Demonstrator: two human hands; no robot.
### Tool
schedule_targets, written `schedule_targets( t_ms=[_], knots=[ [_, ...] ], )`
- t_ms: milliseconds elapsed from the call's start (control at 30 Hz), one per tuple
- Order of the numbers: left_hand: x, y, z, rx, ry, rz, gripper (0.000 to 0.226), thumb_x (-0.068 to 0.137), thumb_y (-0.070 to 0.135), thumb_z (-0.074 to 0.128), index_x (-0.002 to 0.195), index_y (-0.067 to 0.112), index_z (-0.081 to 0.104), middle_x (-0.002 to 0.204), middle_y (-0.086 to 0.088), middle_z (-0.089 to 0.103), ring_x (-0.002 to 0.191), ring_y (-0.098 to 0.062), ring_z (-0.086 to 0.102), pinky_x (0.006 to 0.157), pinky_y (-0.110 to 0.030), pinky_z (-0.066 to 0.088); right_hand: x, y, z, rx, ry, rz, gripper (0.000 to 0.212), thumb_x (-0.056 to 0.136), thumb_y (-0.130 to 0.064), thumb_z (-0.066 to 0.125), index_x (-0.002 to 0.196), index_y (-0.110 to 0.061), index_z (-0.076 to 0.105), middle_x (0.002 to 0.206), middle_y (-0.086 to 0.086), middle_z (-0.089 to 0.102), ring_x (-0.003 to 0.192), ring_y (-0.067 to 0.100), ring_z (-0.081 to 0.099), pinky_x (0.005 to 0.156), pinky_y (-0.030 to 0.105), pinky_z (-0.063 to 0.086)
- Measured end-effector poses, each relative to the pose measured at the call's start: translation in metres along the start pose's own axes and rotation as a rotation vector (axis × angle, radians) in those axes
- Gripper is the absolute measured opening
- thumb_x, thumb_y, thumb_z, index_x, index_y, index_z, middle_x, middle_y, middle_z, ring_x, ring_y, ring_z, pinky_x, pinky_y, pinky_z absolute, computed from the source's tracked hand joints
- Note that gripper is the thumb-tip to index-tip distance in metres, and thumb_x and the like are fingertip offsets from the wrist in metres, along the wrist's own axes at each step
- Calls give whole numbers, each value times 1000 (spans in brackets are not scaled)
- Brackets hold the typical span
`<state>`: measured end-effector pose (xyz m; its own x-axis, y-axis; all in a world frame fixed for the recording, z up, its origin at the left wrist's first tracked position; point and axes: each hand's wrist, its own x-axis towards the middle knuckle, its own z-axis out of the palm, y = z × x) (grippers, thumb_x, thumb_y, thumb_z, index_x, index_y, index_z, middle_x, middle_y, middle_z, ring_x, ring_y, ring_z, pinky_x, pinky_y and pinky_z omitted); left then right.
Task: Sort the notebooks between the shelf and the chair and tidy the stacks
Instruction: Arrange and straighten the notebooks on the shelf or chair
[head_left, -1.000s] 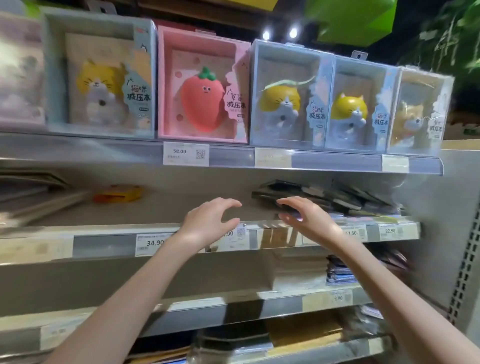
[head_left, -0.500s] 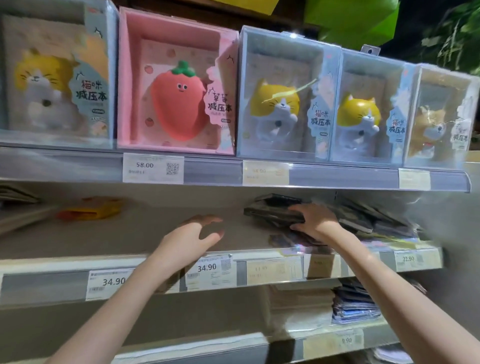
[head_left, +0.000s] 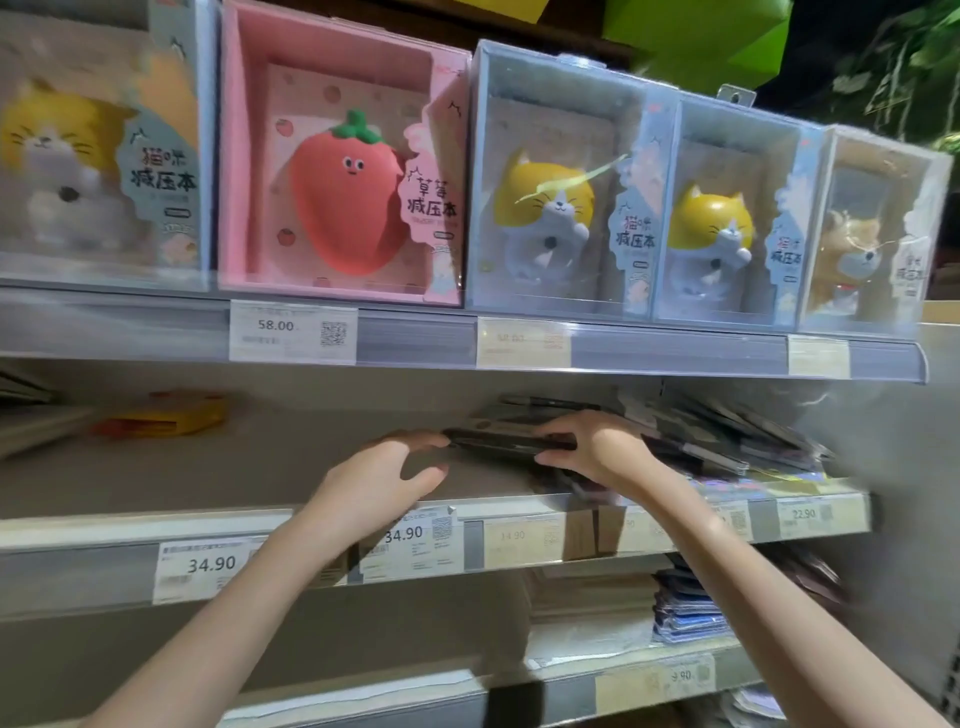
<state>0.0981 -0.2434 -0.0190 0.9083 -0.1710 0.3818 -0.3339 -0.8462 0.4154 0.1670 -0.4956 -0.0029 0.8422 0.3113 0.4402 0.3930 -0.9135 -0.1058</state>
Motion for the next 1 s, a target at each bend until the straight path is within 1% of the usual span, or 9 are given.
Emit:
schedule_targets(
  t_ms=[100, 233, 467, 533, 600, 700, 767, 867, 1000],
  knots=[
    [9, 17, 11, -50, -43, 65, 37, 90, 43, 47, 127, 44, 45, 131, 16, 53, 114, -8, 53, 99, -33, 41, -18, 17, -13, 156, 70, 54, 34, 85, -47, 60, 115, -31, 64, 107, -12, 67, 90, 7, 62, 76, 22, 50],
    [30, 56, 32, -83, -103, 183, 40, 90, 40, 52, 130, 36, 46, 135, 13, 50, 122, -8, 48, 101, -31, 40, -40, 65, -29, 112, 231, 154, 31, 86, -32, 63, 115, -21, 66, 113, -4, 67, 99, 16, 64, 76, 24, 47],
    [69, 121, 58, 85, -244, 211, 48, 89, 54, 48, 111, 12, 54, 98, -2, 59, 81, -16, 55, 62, -28, 40, -53, 117, -30, 81, 178, 224, 52, 78, -12, 70, 128, -19, 56, 128, 3, 59, 116, 23, 56, 94, 32, 45],
    [74, 130, 66, 99, -249, 205, 47, 86, 58, 50, 96, 13, 50, 90, 1, 53, 77, -15, 51, 54, -24, 34, -53, 125, -28, 116, 194, 241, 55, 77, -12, 72, 129, -19, 56, 127, 2, 59, 116, 22, 56, 92, 29, 44],
    [76, 134, 72, 93, -230, 208, 41, 87, 53, 53, 100, 14, 52, 83, 2, 51, 69, -12, 46, 51, -20, 29, -53, 129, -27, 126, 209, 254, 55, 76, -16, 74, 128, -22, 56, 124, 1, 62, 113, 23, 58, 89, 29, 46],
    [80, 132, 74, 72, -203, 294, 47, 89, 42, 56, 129, 19, 52, 107, -1, 60, 93, -15, 56, 67, -15, 35, -52, 133, -25, 39, 235, 265, 51, 79, -27, 71, 127, -31, 56, 120, 0, 65, 110, 25, 59, 83, 30, 46],
    [82, 127, 71, 55, -185, 345, 43, 90, 37, 57, 130, 22, 54, 127, 0, 56, 114, -17, 52, 84, -14, 33, -53, 133, -28, 22, 251, 272, 46, 82, -30, 67, 126, -35, 56, 119, -1, 65, 110, 25, 59, 80, 30, 44],
    [84, 112, 59, 54, -211, 372, 32, 87, 30, 62, 117, 22, 64, 111, 3, 58, 104, -14, 52, 79, -2, 30, -57, 125, -36, -6, 271, 244, 42, 85, -36, 64, 126, -37, 56, 118, -6, 65, 111, 23, 58, 76, 30, 43],
    [78, 72, 41, 93, -226, 315, 31, 81, 25, 68, 112, 30, 65, 106, 19, 56, 101, -6, 51, 78, -6, 30, -65, 107, -43, 17, 264, 181, 39, 85, -44, 62, 123, -41, 57, 114, -13, 65, 108, 16, 57, 71, 28, 34]
  ],
)
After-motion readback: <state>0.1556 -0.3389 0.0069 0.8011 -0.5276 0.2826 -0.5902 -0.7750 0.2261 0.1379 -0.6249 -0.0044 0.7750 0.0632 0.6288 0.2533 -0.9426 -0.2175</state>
